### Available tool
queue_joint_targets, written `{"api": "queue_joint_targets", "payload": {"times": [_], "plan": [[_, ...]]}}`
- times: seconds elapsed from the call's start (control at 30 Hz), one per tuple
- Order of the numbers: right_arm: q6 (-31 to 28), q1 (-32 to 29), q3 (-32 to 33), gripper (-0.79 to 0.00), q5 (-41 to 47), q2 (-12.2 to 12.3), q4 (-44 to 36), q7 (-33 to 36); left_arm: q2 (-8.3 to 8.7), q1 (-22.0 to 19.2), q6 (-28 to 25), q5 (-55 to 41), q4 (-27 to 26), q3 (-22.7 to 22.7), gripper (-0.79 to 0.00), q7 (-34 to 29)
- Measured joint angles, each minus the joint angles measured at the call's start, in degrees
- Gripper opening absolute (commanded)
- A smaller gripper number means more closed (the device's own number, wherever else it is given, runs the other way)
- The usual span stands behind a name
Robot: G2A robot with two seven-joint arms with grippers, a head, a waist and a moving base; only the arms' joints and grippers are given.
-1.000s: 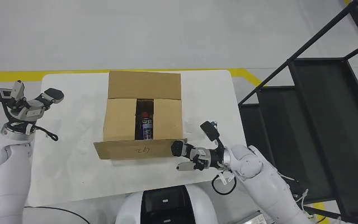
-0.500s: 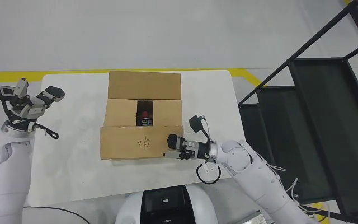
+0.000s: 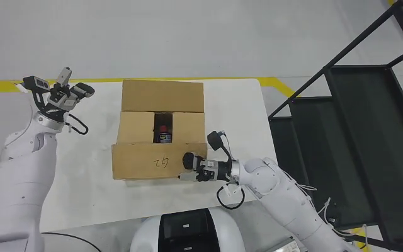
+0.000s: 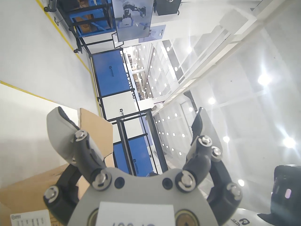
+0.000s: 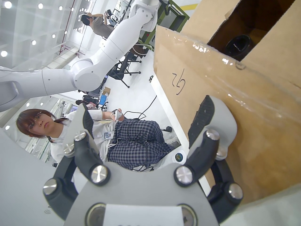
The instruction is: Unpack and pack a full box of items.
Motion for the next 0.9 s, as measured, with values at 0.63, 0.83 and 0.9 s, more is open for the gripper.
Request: {"api": "queue_joint_targets", "payload": {"times": [0.63,0.83,0.9], "plan": [[-0.1,0.3,-0.3,0.0,0.5,0.0,-0.4,-0.6,-0.53,-2.1,-5.5,4.5,3.1,1.8,0.0,2.9],[-0.1,0.3,-0.3,0.0,0.5,0.0,-0.4,-0.6,-1.49,-3.4,-4.3,15.7,3.1,4.4,0.0,16.1],[-0.1,0.3,-0.3,0.0,0.5,0.0,-0.4,-0.6,-2.3,-5.3,-4.1,17.4,5.2,6.4,0.0,17.4]]}}
